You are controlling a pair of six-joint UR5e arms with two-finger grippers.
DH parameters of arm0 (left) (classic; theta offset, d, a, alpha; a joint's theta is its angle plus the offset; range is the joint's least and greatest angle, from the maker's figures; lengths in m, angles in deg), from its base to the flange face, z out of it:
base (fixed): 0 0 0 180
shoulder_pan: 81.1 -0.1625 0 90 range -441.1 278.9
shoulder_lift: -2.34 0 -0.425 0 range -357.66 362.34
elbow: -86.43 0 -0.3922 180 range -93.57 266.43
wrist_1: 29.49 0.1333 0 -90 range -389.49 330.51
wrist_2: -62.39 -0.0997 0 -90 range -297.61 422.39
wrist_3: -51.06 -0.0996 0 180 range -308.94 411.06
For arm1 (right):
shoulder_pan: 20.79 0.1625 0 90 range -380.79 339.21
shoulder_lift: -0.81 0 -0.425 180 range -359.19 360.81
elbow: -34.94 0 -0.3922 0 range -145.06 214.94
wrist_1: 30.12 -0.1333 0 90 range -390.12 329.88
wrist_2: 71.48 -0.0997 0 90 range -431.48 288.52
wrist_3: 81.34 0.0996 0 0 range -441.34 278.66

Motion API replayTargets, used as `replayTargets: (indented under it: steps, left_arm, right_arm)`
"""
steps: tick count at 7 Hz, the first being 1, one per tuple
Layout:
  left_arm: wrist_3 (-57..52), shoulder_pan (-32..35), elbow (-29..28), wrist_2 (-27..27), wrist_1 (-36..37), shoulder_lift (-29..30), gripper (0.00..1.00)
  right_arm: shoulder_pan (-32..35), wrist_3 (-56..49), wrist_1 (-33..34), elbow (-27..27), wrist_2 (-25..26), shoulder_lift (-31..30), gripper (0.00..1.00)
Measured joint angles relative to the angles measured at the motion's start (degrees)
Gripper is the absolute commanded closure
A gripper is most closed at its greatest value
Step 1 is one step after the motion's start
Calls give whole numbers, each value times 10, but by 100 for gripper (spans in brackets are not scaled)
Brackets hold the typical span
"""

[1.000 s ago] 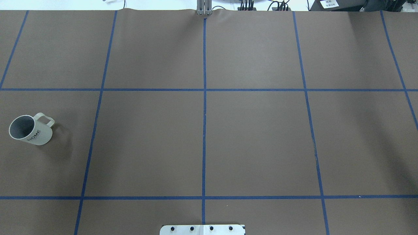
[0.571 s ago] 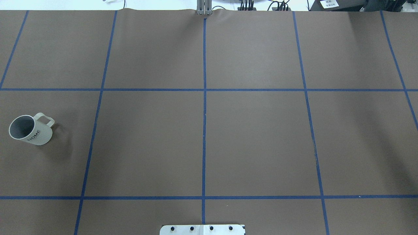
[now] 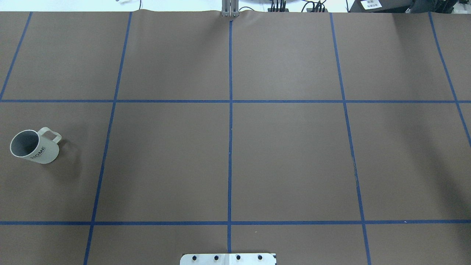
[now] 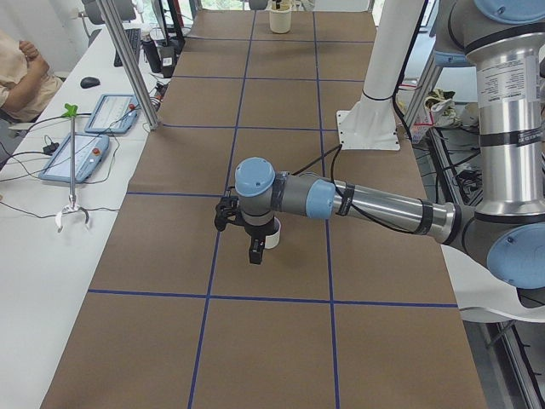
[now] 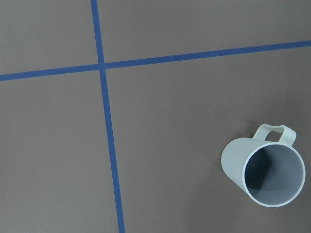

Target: Left arm hands cup to right arm to dump lemon

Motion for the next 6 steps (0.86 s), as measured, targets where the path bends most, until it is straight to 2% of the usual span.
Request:
replayTargets:
  steps: [3, 6]
  left_arm:
    - [-1, 1, -22, 1, -2, -10, 0]
    - [3, 46, -53, 0, -1, -14, 0]
  right_arm:
    - [0, 0, 0, 24, -5, -3, 0]
    - [1, -1, -2, 26, -4, -10, 0]
